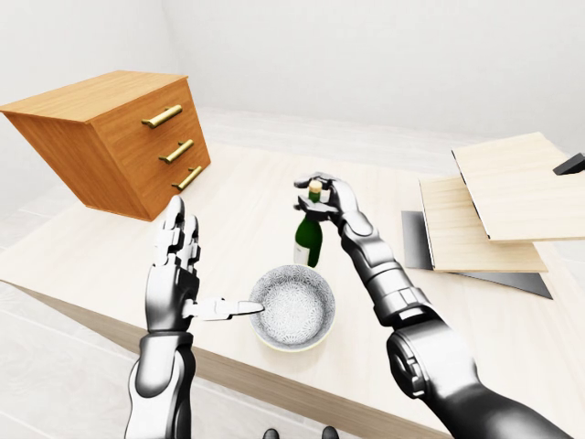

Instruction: Put the wine bottle on the wine rack.

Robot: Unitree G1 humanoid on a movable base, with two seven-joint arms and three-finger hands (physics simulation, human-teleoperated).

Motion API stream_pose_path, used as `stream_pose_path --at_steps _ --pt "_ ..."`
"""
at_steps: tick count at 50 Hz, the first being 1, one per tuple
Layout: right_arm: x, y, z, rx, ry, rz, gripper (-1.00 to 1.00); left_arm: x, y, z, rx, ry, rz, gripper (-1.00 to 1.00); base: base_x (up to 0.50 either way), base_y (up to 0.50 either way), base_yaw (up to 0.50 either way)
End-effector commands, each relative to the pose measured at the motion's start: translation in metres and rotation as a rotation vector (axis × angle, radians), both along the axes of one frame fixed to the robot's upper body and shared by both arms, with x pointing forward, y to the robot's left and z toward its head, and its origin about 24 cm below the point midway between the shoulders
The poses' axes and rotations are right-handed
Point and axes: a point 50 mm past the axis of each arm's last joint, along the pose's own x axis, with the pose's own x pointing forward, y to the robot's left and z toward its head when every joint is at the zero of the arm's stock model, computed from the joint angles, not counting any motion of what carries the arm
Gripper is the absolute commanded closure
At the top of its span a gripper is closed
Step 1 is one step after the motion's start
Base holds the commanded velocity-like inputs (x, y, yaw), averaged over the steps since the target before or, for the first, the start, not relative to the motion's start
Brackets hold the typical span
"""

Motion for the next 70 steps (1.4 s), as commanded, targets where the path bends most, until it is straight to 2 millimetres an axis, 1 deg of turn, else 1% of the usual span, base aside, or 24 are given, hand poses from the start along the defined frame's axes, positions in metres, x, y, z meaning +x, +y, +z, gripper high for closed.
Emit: stream_pose_path --at_steps 1,20,33,35,45,47,51,54,58,59,62,67,68,69,70 --pt "-0.001 0.001 0.001 0.005 -0.009 0.014 1.0 0.0 0.0 0.001 0.0 -0.002 0.0 -1.0 0.0 0.0 0.0" --pt "-0.002 -0.004 0.001 0.026 -0.019 0.016 1.0 -0.002 -0.001 0.003 0.0 -0.015 -0.002 -1.0 0.0 0.0 0.0" --pt "-0.003 -0.013 0.01 0.045 -0.067 -0.013 1.0 -0.002 -0.002 0.004 0.001 -0.018 -0.003 -1.0 0.0 0.0 0.0" --pt "-0.004 -0.017 0.012 0.051 -0.084 -0.023 1.0 -0.002 -0.002 0.003 0.001 -0.015 -0.004 -1.0 0.0 0.0 0.0" --pt "-0.008 -0.021 0.021 0.053 -0.139 -0.038 1.0 -0.002 -0.002 0.003 0.001 -0.012 -0.004 -1.0 0.0 0.0 0.0" --pt "-0.009 -0.024 0.027 0.056 -0.165 -0.046 1.0 -0.001 -0.002 0.001 0.0 -0.004 -0.004 -1.0 0.0 0.0 0.0" --pt "-0.01 -0.025 0.029 0.057 -0.179 -0.048 1.0 0.0 -0.002 0.0 0.0 -0.002 -0.004 -1.0 0.0 0.0 0.0" --pt "-0.011 -0.032 0.045 0.066 -0.245 -0.07 1.0 -0.001 -0.002 0.002 0.001 -0.009 -0.005 -1.0 0.0 0.0 0.0" --pt "-0.012 -0.037 0.051 0.072 -0.269 -0.082 1.0 -0.002 -0.002 0.003 0.0 -0.011 -0.004 -1.0 0.0 0.0 0.0" --pt "-0.013 -0.042 0.058 0.078 -0.296 -0.098 1.0 -0.002 -0.002 0.003 0.001 -0.011 -0.005 -1.0 0.0 0.0 0.0" --pt "-0.016 -0.05 0.069 0.088 -0.344 -0.118 1.0 -0.003 -0.003 0.004 0.001 -0.019 -0.006 -1.0 0.0 0.0 0.0" --pt "-0.018 -0.057 0.076 0.092 -0.378 -0.152 1.0 -0.004 -0.004 0.007 0.003 -0.032 -0.008 -1.0 0.0 0.0 0.0" --pt "-0.017 -0.063 0.08 0.124 -0.382 -0.194 1.0 -0.003 -0.004 0.007 0.001 -0.031 -0.007 -1.0 0.0 0.0 0.0" --pt "-0.017 -0.064 0.08 0.124 -0.382 -0.195 1.0 -0.003 -0.004 0.007 0.001 -0.031 -0.007 -1.0 0.0 0.0 0.0" --pt "-0.017 -0.069 0.082 0.135 -0.387 -0.224 1.0 -0.003 -0.004 0.006 0.002 -0.026 -0.008 -1.0 0.0 0.0 0.0"
